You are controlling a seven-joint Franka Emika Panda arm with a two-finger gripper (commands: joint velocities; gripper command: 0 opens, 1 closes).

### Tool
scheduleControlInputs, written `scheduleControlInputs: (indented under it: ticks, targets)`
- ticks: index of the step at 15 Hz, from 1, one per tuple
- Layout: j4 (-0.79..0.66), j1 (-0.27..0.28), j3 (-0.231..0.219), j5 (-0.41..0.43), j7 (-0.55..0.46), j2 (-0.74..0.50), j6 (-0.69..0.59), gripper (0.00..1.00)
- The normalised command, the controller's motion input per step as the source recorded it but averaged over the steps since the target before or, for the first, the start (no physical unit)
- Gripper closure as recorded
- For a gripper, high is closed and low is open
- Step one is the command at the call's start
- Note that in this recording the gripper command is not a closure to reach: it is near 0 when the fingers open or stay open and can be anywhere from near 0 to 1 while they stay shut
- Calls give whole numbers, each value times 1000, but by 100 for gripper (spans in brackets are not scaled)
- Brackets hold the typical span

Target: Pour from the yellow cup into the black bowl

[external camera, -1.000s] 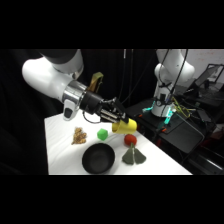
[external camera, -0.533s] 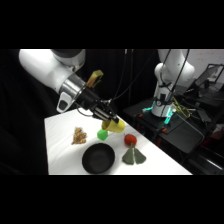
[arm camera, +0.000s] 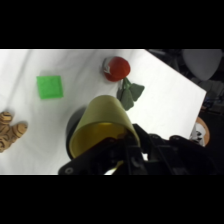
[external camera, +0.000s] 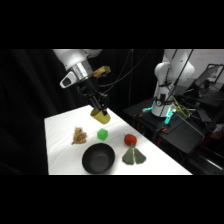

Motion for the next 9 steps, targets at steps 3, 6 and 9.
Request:
scheduleControlInputs:
  ticks: [3, 6, 9]
  targets:
    - [-911, -70, -150, -51, 61, -637, 865, 12]
    - [-744, -69, -143, -42, 169, -473, 818, 12]
    - [-600, -43, -99, -36, 263, -332, 722, 14]
